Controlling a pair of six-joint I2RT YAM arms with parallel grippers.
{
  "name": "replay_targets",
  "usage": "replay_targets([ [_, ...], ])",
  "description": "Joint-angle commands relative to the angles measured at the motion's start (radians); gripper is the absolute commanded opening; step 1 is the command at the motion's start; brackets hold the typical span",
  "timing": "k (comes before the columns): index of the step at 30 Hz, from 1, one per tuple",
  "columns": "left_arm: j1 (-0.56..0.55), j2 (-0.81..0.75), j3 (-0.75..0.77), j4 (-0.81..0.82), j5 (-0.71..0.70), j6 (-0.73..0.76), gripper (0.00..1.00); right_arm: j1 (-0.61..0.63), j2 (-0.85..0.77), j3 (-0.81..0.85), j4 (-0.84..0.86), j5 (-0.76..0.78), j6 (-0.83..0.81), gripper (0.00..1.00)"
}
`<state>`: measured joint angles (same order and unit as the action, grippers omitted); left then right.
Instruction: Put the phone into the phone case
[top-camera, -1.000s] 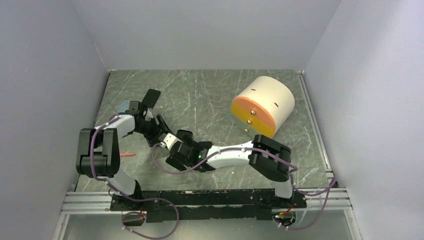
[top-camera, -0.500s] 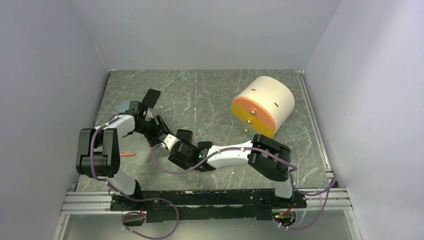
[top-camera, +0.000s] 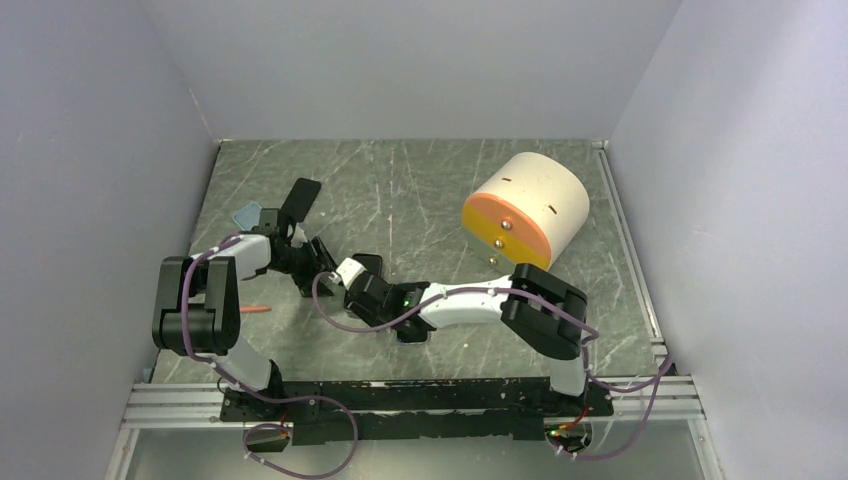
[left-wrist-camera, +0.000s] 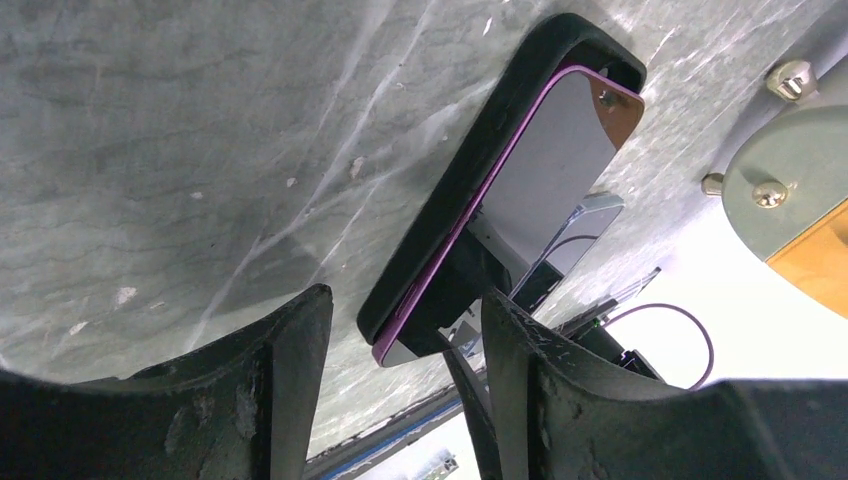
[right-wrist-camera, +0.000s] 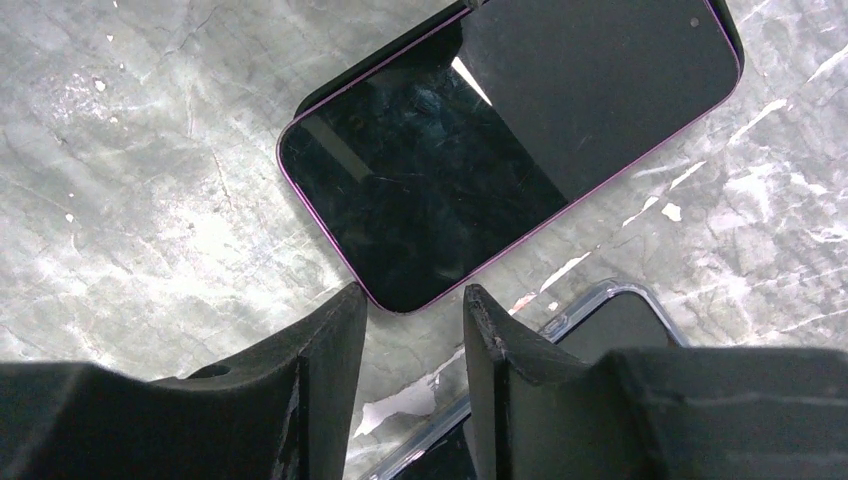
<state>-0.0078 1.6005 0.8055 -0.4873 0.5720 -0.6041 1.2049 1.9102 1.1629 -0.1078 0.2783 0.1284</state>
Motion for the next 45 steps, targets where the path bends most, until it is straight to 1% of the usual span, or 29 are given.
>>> replay_targets([
  [1, 0.000, -0.031, -0.011, 0.047, 0.049, -0.003, 0.61, -0.014, -0.046, 0.019, 0.046, -0.016, 0.048, 0.44],
  [9, -0.008, -0.029, -0.020, 0.061, 0.081, -0.012, 0.68, -0.037, -0.045, 0.018, 0.063, 0.011, 0.083, 0.40],
  [11, -0.010, -0.027, -0.020, 0.061, 0.086, -0.010, 0.69, -0.037, -0.055, 0.005, 0.088, 0.001, 0.082, 0.37],
  [13, -0.013, -0.023, -0.022, 0.064, 0.084, -0.007, 0.69, -0.038, -0.056, -0.001, 0.104, -0.004, 0.084, 0.35],
  [20, -0.031, -0.002, -0.029, 0.104, 0.103, -0.035, 0.66, -0.045, -0.019, 0.040, 0.105, 0.010, 0.092, 0.33],
  [23, -0.040, -0.009, -0.042, 0.117, 0.093, -0.051, 0.64, -0.051, -0.002, 0.040, 0.105, 0.019, 0.113, 0.32],
  [27, -0.054, -0.014, -0.034, 0.094, 0.056, -0.034, 0.61, -0.065, 0.003, 0.037, 0.105, 0.010, 0.153, 0.32],
  [32, -0.069, -0.026, -0.015, 0.051, -0.005, -0.011, 0.64, -0.066, -0.010, 0.035, 0.139, 0.005, 0.168, 0.30],
  [38, -0.090, 0.006, -0.026, 0.099, 0.033, -0.040, 0.64, -0.068, 0.028, 0.059, 0.140, 0.003, 0.186, 0.28],
  [41, -0.109, 0.001, -0.028, 0.107, 0.032, -0.051, 0.56, -0.066, 0.047, 0.075, 0.113, 0.018, 0.187, 0.27],
  [45, -0.111, -0.009, -0.019, 0.089, 0.008, -0.057, 0.39, -0.069, 0.003, 0.067, 0.072, -0.005, 0.204, 0.33],
])
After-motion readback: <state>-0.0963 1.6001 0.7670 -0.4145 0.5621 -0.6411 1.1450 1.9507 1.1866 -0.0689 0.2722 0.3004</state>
